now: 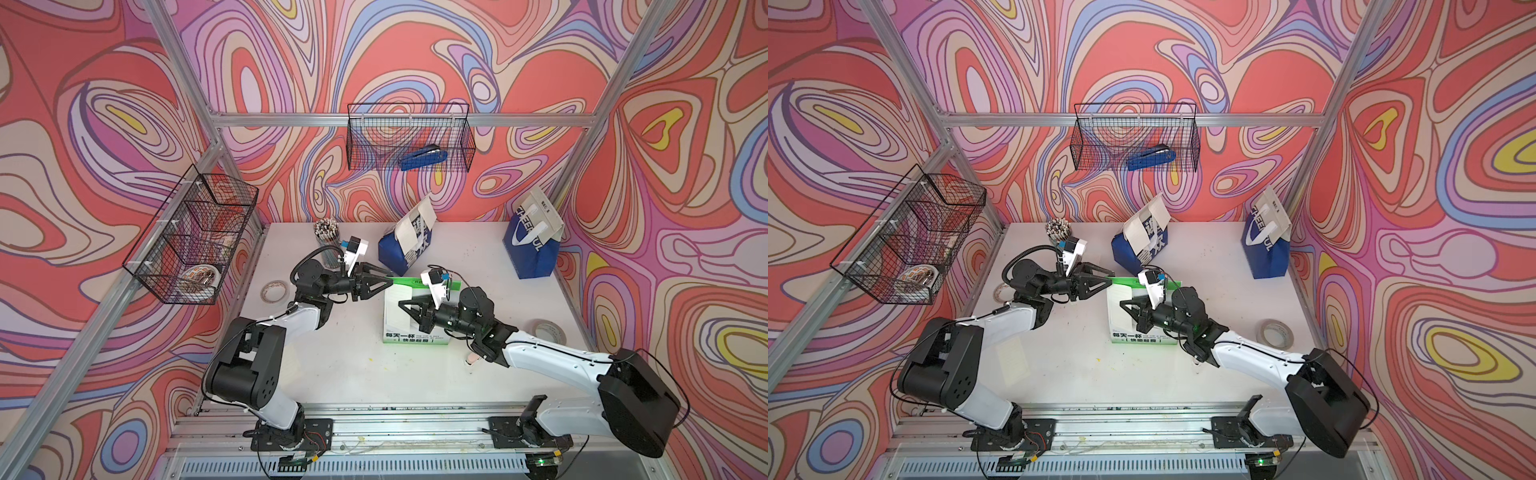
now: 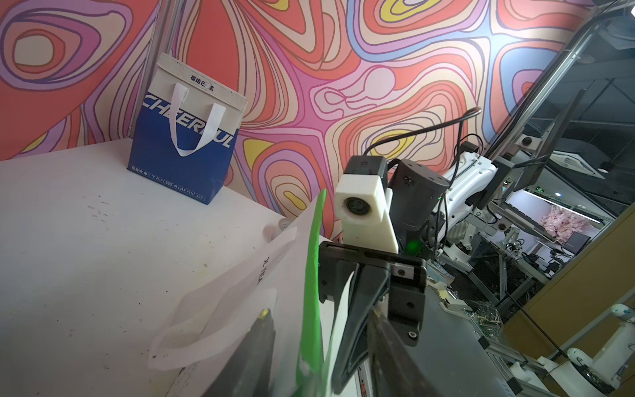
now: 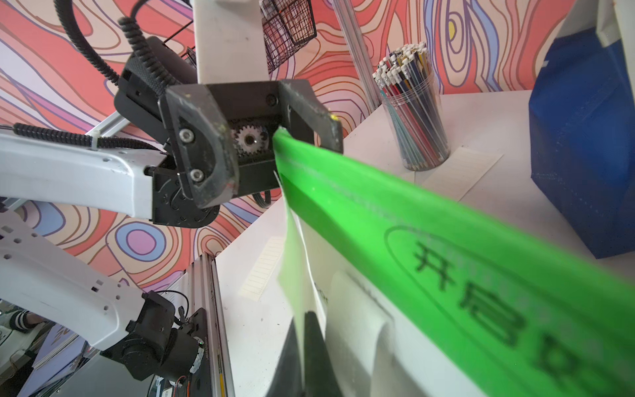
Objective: Staple the receipts to the bags
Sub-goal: Hold the receipt from the takeout bag.
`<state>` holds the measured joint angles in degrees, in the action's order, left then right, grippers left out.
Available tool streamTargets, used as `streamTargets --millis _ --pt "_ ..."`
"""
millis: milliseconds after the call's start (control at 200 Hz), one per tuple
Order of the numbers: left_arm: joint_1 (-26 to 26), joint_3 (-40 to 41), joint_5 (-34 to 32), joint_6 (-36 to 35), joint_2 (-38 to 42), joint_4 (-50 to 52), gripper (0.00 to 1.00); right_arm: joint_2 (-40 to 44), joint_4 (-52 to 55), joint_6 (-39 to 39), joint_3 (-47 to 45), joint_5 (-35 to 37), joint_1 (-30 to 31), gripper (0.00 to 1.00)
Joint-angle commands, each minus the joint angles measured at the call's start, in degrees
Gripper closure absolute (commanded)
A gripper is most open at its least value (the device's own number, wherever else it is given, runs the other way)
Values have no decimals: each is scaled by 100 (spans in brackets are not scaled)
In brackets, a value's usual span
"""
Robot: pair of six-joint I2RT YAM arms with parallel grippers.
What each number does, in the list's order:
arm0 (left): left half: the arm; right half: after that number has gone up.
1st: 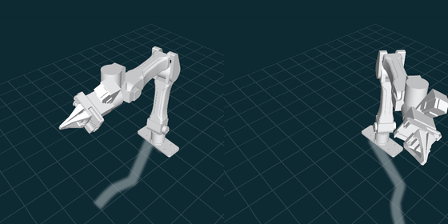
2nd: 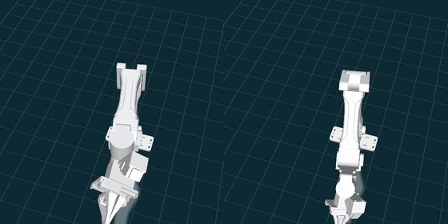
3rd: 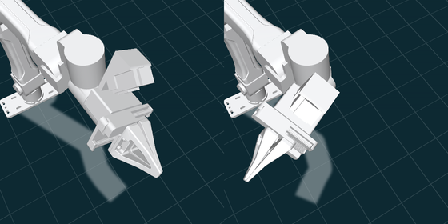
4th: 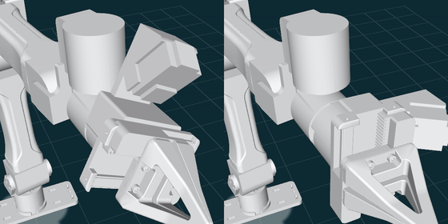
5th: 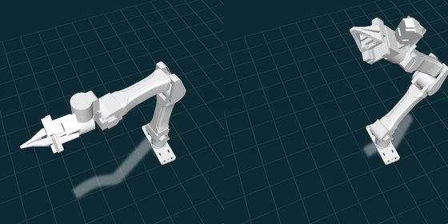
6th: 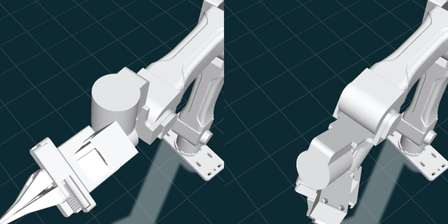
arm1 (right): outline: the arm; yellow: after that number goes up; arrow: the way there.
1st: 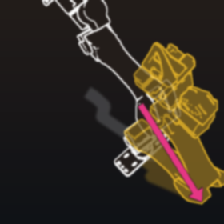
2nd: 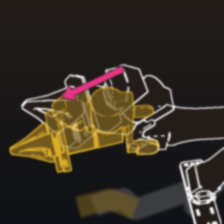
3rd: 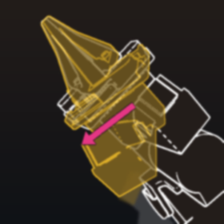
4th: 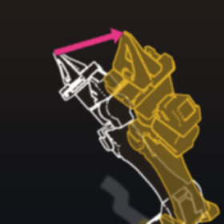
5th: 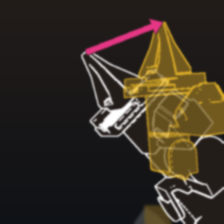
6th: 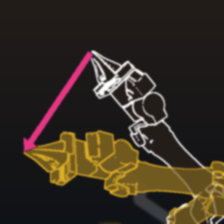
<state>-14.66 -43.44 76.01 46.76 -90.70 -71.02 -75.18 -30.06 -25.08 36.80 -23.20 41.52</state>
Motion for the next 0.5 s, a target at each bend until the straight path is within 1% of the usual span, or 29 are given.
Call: streamTargets --millis 0,140,260,320,361,401,491 --pt "-11 2 145 44 -62 -460 54 -56 -105 -32 239 13 -47 100" --pt "-11 -2 134 -8 -79 -417 53 -11 -131 -46 240 -8 -63 100" --pt "-11 50 135 -65 -58 -388 55 38 104 83 292 -18 -91 100" --pt "-9 77 125 -144 -22 -289 57 40 169 117 293 -30 -109 100" --pt "-11 81 125 -277 14 -122 61 29 155 112 293 -35 -117 100" --pt "-11 81 118 -467 72 161 66 21 118 96 285 -35 -126 100" --pt "-11 90 21 -917 235 807 69 6 111 82 310 -44 -148 100"
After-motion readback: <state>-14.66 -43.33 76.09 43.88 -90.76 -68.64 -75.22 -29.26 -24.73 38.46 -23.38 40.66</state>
